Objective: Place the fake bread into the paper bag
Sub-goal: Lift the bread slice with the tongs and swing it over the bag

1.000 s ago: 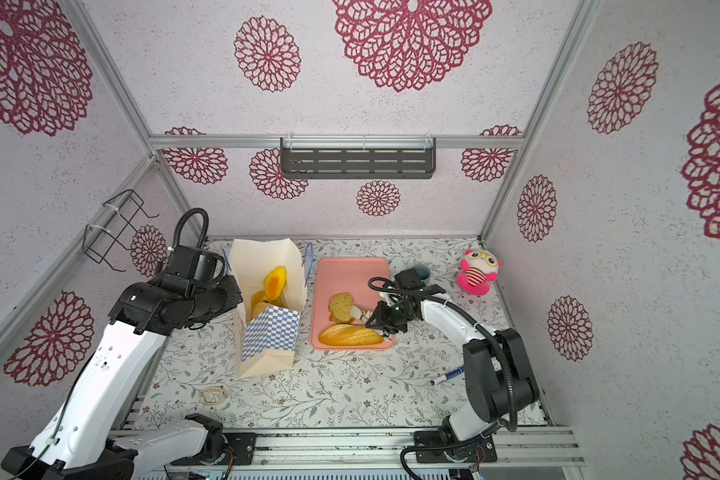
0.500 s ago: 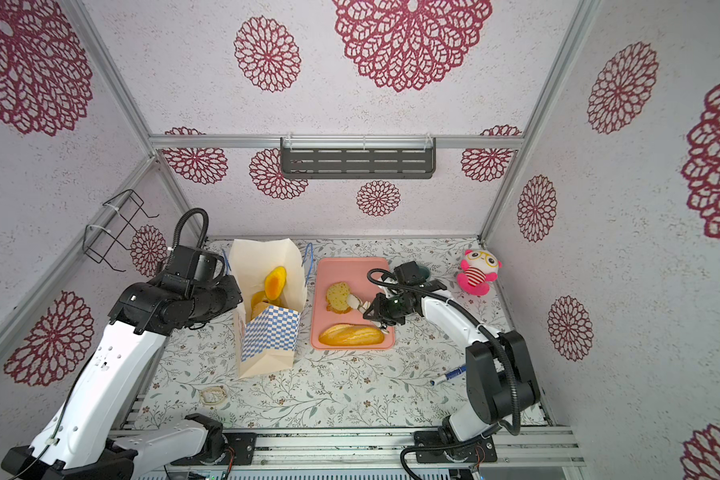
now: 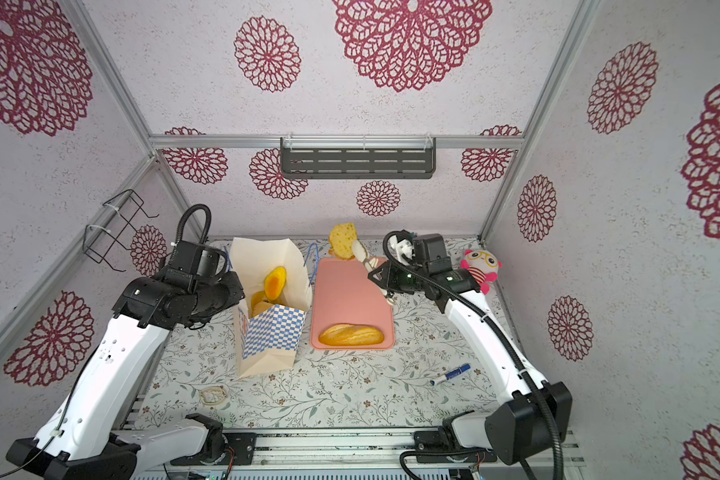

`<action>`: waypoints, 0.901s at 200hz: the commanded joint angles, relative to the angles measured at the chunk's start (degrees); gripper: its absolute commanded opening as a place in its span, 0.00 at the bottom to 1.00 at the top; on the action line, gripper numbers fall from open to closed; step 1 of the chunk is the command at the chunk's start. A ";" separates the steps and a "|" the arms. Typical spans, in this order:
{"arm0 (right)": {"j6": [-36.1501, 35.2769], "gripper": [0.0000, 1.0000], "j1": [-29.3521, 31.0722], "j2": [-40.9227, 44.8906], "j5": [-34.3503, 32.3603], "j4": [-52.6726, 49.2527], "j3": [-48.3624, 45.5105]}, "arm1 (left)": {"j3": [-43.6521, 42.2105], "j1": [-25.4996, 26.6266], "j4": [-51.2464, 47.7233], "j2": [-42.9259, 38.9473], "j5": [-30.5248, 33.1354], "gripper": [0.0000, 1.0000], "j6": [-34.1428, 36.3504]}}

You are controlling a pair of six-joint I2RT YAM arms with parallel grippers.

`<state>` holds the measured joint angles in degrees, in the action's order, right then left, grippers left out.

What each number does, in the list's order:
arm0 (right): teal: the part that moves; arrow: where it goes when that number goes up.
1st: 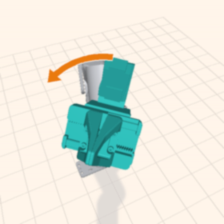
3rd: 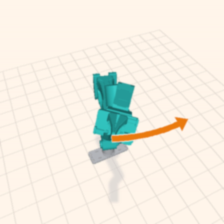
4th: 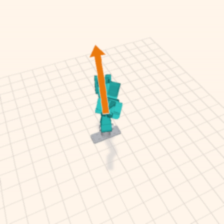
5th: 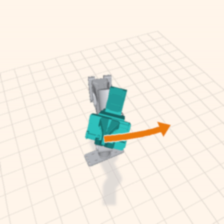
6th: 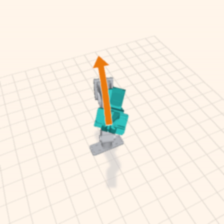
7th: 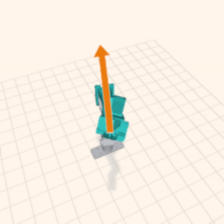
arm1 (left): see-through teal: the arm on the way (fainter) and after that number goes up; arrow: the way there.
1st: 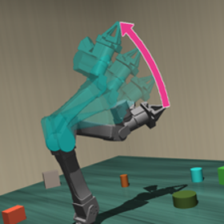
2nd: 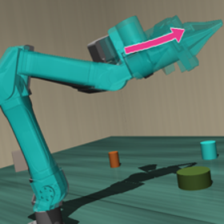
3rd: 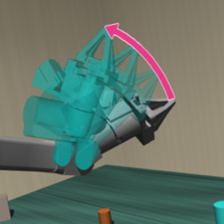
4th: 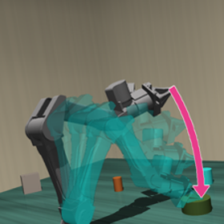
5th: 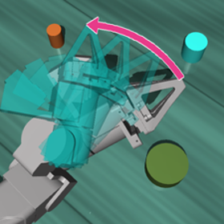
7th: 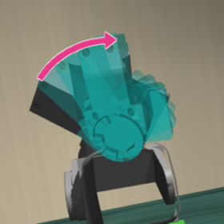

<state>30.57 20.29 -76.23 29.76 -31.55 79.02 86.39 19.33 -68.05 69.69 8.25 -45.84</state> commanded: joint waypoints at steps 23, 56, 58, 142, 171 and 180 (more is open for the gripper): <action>3.68 0.00 1.95 2.80 1.72 6.16 10.52 | 2.19 -0.33 3.01 0.70 0.05 0.00 0.41; 3.00 0.00 10.03 -0.43 1.68 3.67 17.15 | 2.46 -0.30 2.92 0.89 -0.10 0.00 0.58; 2.94 0.00 10.75 -0.62 1.50 3.46 17.53 | 2.47 -0.34 2.92 0.89 -0.13 0.00 0.54; 0.90 0.06 25.03 -6.26 -5.50 -4.37 16.53 | 2.20 -0.34 3.17 0.54 -0.52 0.00 0.23; 0.67 0.24 25.92 -7.33 -5.15 -4.57 16.50 | 2.20 -0.27 3.28 0.45 -0.52 0.00 0.22; 0.61 0.28 26.00 -7.55 -5.06 -4.57 16.44 | 2.12 -0.27 3.19 0.37 -0.50 0.00 0.19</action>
<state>32.60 45.82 -85.21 25.21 -37.91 94.08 87.20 19.33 -67.99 70.54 7.75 -45.50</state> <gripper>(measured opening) 0.263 0.050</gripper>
